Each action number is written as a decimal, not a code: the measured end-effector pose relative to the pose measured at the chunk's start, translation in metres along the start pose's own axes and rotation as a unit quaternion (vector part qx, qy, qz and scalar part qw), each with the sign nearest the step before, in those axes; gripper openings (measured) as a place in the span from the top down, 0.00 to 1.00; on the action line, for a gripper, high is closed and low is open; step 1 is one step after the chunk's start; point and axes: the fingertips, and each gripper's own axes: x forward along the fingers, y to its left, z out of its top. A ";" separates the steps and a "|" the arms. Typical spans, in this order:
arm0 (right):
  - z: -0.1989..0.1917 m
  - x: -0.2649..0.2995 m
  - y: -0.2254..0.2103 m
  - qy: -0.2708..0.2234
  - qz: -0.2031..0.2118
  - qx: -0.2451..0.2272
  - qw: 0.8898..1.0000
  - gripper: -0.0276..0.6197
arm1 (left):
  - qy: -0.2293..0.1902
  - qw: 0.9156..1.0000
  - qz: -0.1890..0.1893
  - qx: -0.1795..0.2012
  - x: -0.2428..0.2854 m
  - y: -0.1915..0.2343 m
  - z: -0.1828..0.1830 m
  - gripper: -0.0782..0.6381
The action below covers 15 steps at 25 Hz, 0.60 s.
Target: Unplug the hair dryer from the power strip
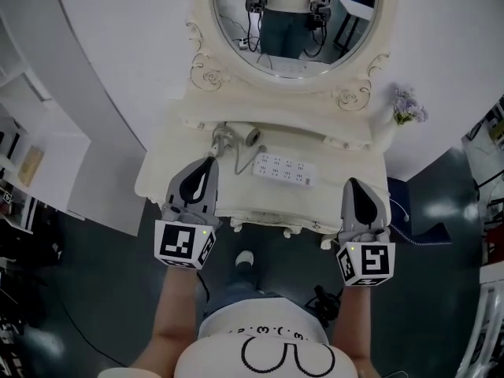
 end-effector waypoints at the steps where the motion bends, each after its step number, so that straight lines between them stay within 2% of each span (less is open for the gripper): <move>1: 0.001 0.000 -0.001 -0.002 0.000 -0.002 1.000 0.96 | -0.002 1.000 0.001 0.001 0.001 0.000 0.002 0.89; 15: 0.021 0.013 -0.011 -0.035 0.004 -0.006 0.999 0.96 | -0.013 0.999 0.011 0.031 0.022 0.001 0.016 0.89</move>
